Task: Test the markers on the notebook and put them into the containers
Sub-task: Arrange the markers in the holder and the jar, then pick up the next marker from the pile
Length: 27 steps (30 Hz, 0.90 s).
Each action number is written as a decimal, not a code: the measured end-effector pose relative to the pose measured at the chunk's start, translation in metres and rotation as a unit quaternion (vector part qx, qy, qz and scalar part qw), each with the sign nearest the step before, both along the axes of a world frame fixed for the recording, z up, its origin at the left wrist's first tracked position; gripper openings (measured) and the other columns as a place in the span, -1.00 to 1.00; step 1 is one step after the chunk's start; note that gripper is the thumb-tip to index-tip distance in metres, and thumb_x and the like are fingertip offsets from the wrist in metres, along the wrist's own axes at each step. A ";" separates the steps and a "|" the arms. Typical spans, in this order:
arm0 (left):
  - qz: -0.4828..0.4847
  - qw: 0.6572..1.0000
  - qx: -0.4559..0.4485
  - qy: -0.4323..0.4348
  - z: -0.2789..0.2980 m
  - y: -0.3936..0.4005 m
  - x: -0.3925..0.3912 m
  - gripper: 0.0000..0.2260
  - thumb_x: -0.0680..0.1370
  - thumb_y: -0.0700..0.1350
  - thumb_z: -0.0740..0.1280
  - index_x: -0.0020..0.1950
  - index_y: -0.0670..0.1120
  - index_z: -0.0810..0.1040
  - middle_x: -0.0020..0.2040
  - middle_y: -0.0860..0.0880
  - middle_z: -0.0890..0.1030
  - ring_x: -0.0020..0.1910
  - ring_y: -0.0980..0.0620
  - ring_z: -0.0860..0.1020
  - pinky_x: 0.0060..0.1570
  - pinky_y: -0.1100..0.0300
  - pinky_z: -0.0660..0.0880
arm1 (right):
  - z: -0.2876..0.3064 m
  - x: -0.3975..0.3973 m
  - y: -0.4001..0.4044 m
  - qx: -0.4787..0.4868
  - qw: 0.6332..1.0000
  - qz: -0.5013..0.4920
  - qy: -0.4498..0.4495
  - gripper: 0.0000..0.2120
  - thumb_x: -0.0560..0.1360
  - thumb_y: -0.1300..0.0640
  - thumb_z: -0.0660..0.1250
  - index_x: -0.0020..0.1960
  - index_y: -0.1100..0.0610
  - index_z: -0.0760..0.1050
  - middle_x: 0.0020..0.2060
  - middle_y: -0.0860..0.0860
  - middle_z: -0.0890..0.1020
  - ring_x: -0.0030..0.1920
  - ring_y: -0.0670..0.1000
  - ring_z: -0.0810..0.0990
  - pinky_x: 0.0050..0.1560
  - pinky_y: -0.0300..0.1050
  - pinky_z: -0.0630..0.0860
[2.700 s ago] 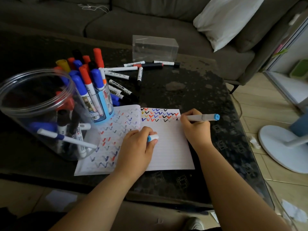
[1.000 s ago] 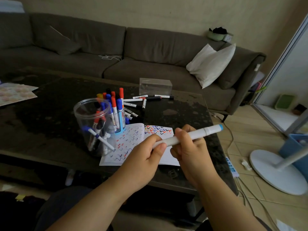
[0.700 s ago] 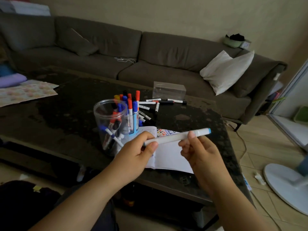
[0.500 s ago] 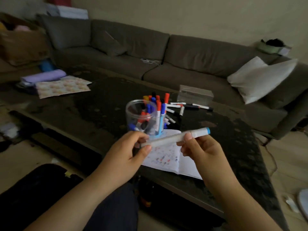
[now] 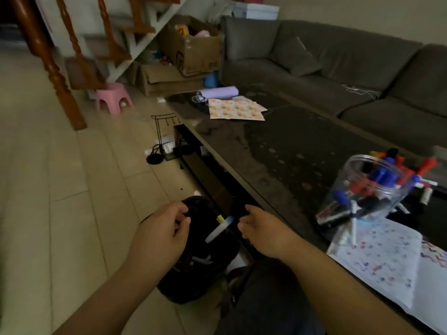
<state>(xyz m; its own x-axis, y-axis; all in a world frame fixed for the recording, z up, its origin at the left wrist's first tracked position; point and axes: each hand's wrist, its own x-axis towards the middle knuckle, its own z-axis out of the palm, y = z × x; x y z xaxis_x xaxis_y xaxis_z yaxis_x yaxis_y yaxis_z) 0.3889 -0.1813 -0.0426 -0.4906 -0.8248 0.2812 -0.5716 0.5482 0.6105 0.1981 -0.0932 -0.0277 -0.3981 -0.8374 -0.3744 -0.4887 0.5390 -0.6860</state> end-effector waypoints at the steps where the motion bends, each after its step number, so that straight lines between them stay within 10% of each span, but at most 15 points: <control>1: -0.001 1.000 0.000 -0.003 0.000 0.000 0.001 -0.85 0.54 -0.08 0.27 0.10 0.00 0.51 -0.15 0.15 0.54 -0.22 0.17 0.50 -0.22 0.26 0.42 | -0.002 0.001 -0.002 0.007 1.000 0.004 -0.004 -0.46 0.60 0.04 0.19 0.52 0.07 0.10 0.30 -0.03 0.46 0.27 -0.03 0.44 0.23 -0.20 0.36; 9: -0.109 0.994 -0.014 0.012 0.023 0.015 -0.050 -0.84 0.54 -0.04 0.27 0.11 0.02 0.52 -0.07 0.16 0.56 -0.10 0.20 0.52 -0.18 0.37 0.41 | 0.013 -0.029 0.057 -0.149 0.984 -0.084 0.045 -0.91 0.55 0.12 0.28 -0.05 -0.07 0.45 -0.24 -0.10 0.59 -0.21 -0.13 0.58 -0.18 -0.35 0.49; 19: -0.385 0.922 -0.039 0.022 0.042 0.107 -0.178 -0.87 0.44 0.05 0.23 -0.04 0.11 0.45 -0.19 0.20 0.53 -0.18 0.23 0.49 -0.20 0.41 0.36 | 0.031 -0.110 0.204 -0.141 0.935 -0.315 0.084 -0.91 0.57 0.07 0.26 -0.01 -0.11 0.49 -0.15 -0.09 0.64 -0.15 -0.13 0.62 -0.03 -0.20 0.55; 27: -0.489 0.871 -0.057 0.012 0.039 0.184 -0.274 -0.86 0.56 -0.05 0.24 0.10 0.11 0.46 -0.01 0.18 0.52 -0.04 0.20 0.48 -0.02 0.40 0.37 | 0.013 -0.173 0.288 -0.109 0.875 -0.459 0.106 -0.93 0.58 0.07 0.24 0.01 -0.06 0.49 -0.18 -0.13 0.62 -0.19 -0.17 0.60 -0.29 -0.41 0.45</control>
